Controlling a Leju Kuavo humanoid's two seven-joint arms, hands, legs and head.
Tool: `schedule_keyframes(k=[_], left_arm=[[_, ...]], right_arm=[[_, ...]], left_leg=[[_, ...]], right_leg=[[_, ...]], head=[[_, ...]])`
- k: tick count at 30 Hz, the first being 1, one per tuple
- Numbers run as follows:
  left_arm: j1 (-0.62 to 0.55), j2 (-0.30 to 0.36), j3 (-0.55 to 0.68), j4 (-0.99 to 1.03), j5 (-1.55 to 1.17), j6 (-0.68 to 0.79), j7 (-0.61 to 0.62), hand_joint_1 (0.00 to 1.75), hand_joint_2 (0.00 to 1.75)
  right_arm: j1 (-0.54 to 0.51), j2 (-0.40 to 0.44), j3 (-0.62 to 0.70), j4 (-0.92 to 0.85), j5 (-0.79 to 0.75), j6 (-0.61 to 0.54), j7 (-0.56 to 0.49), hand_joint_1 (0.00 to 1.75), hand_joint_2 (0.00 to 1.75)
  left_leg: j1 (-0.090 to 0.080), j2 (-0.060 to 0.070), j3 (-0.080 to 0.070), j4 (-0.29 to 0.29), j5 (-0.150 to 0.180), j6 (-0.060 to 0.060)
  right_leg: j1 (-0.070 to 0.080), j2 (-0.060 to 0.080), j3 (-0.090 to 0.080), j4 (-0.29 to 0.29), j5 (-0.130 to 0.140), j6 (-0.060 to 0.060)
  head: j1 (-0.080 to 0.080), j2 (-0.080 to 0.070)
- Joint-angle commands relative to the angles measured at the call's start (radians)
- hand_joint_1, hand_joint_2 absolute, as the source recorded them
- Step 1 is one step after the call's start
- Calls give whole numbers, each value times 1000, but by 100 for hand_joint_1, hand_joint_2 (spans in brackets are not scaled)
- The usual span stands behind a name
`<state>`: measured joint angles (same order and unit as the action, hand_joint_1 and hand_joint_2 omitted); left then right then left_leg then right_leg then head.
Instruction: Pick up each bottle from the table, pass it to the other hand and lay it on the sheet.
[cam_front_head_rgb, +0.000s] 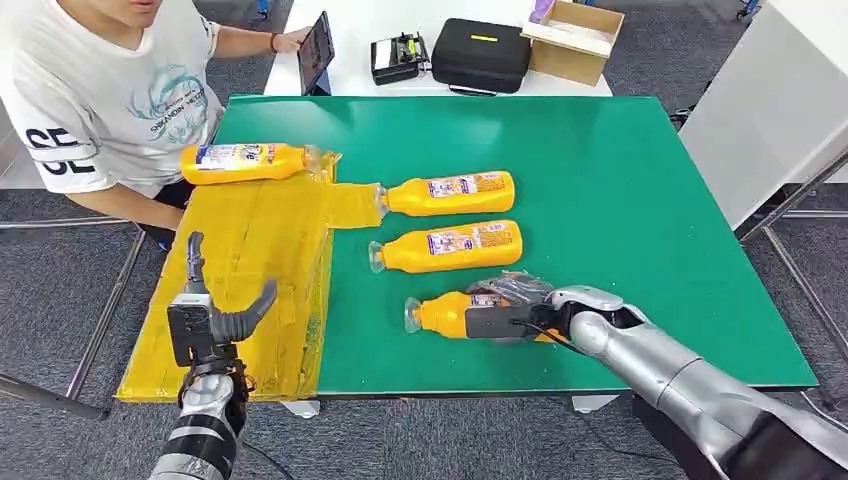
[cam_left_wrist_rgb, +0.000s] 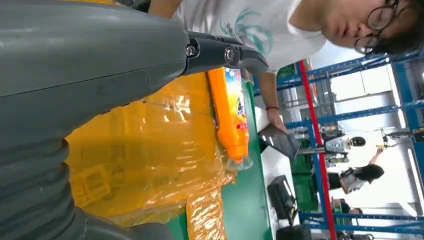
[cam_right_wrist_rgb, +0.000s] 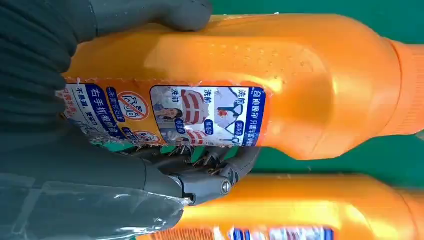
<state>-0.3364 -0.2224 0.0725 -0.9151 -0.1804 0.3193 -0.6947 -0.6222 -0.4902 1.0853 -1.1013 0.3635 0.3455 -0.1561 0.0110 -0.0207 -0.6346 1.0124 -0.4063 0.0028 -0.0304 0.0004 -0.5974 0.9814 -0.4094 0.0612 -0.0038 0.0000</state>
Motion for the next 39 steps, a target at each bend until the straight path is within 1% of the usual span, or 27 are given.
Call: schedule_keyframes(k=[1,2,3,4,6,7,8,9,10,12,14,15,22,24,25,26,28,29,30,31,32,33,34,36,37,38,39], left_arm=[[2,-8,10,3,-2,-13,-3,0,175],[16,-8,9,-21,-2,-20,-2,0,175],[29,-8,11,-40,-3,-20,-2,0,175],[40,-9,12,-58,-3,-23,-2,0,175],[50,-11,14,-77,-3,-22,-1,0,175],[51,-12,14,-81,-2,-21,-2,0,175],[50,-14,16,-83,2,-19,-2,0,175],[50,-16,16,-85,5,-18,-3,0,175],[48,-19,16,-89,17,-23,-2,0,175],[48,-22,16,-96,27,-30,3,0,175],[57,-25,4,-120,57,-65,16,0,175],[71,-27,-10,-150,95,-109,37,0,175],[71,-27,-10,-150,95,-109,37,0,175],[85,-23,-35,-179,118,-146,61,0,175],[101,-17,-71,-206,169,-231,112,0,175],[141,24,-198,-199,339,-564,226,0,175],[146,22,-204,-196,340,-563,225,0,175],[146,22,-204,-196,340,-563,225,0,175],[146,22,-204,-196,340,-563,225,0,175],[144,25,-207,-196,344,-565,223,0,175],[140,37,-235,-187,372,-624,251,0,175],[141,42,-257,-183,374,-639,252,0,175],[139,47,-277,-174,385,-658,261,0,175],[130,57,-307,-146,414,-695,268,0,175],[124,60,-317,-131,428,-713,270,0,175],[122,60,-319,-126,430,-712,270,0,175],[122,60,-319,-126,430,-712,270,0,175]], right_arm=[[332,354,-398,-147,106,-480,-205,175,175],[358,417,-460,-195,87,-509,-246,175,175],[370,460,-505,-250,62,-518,-257,175,175],[377,491,-543,-312,72,-546,-262,175,175],[397,547,-630,-389,50,-598,-298,175,175],[403,553,-643,-404,50,-604,-300,175,175],[416,567,-673,-431,34,-632,-326,175,175],[425,576,-690,-441,32,-652,-338,175,175],[441,590,-715,-462,51,-705,-370,175,175],[451,595,-729,-471,61,-733,-384,175,175],[468,611,-753,-473,63,-771,-395,175,175],[478,615,-767,-461,66,-786,-400,175,175],[478,615,-767,-461,66,-786,-400,175,175],[487,616,-777,-439,42,-766,-404,175,175],[498,619,-786,-375,33,-751,-429,175,175],[525,666,-769,-146,29,-668,-502,175,175],[531,675,-766,-129,31,-678,-521,175,175],[531,675,-766,-129,31,-678,-521,175,175],[531,675,-766,-129,31,-678,-521,175,175],[526,675,-764,-125,31,-674,-520,175,175],[525,666,-731,-102,83,-670,-509,175,175],[526,676,-708,-61,93,-652,-518,175,175],[521,679,-680,-27,140,-682,-533,175,175],[507,691,-625,38,169,-684,-542,175,175],[500,698,-605,61,184,-698,-542,175,175],[498,702,-601,69,185,-707,-542,175,175],[498,702,-601,69,185,-707,-542,175,175]], left_leg=[[3,3,6,-3,-2,-1],[3,6,8,-3,-3,-1],[4,7,4,-1,-3,-1],[4,10,5,-1,-5,-2],[3,9,2,1,-5,-2],[3,7,-1,0,-2,-2],[4,7,1,2,-5,-2],[4,4,-2,1,-2,-1],[4,3,0,1,-3,-1],[5,1,1,1,-3,0],[4,0,-3,0,-1,-1],[4,2,-1,1,-2,0],[4,2,0,1,-3,0],[3,2,-2,0,-1,-1],[3,1,-2,0,-1,-1],[3,1,2,0,-3,0],[2,2,0,-1,-2,-1],[3,3,6,-4,-3,-1],[2,3,1,-2,-2,-1],[2,4,4,-3,-3,-1],[2,4,2,-2,-3,-1],[2,4,3,-2,-3,-1],[2,2,0,-2,-1,-1],[2,3,1,-2,-2,-1],[3,5,7,-3,-4,-1],[2,4,2,-2,-2,-1],[2,5,3,-2,-3,-1]], right_leg=[[4,2,6,-4,0,-4],[4,4,7,-4,-1,-5],[5,6,4,-1,-1,-4],[5,8,3,0,-2,-6],[4,6,-1,3,-2,-6],[4,5,-4,3,-1,-4],[5,5,-1,4,-4,-6],[5,3,-3,3,-2,-4],[5,1,-1,3,-4,-5],[5,-1,0,2,-4,-5],[3,-1,-3,2,-2,-3],[4,0,-1,1,-3,-4],[4,0,0,2,-3,-5],[3,0,-2,1,-2,-4],[3,0,-2,1,-2,-3],[2,-1,2,0,-3,-5],[2,1,-1,0,-2,-4],[3,1,6,-3,-2,-6],[2,1,0,-1,-2,-4],[2,2,3,-2,-2,-5],[2,2,0,-1,-2,-4],[3,2,2,-1,-2,-5],[2,1,-1,-1,-1,-3],[2,1,0,-1,-2,-4],[4,2,6,-2,-3,-7],[2,3,1,-2,-1,-4],[2,3,2,-1,-2,-5]], head=[[0,0],[0,0],[1,0],[0,0],[0,0],[0,0],[-1,0],[-1,0],[-1,0],[0,0],[0,0],[0,0],[0,0],[0,0],[0,0],[0,0],[0,0],[0,0],[0,0],[0,0],[0,0],[0,0],[0,0],[0,0],[0,0],[0,0],[0,0]])
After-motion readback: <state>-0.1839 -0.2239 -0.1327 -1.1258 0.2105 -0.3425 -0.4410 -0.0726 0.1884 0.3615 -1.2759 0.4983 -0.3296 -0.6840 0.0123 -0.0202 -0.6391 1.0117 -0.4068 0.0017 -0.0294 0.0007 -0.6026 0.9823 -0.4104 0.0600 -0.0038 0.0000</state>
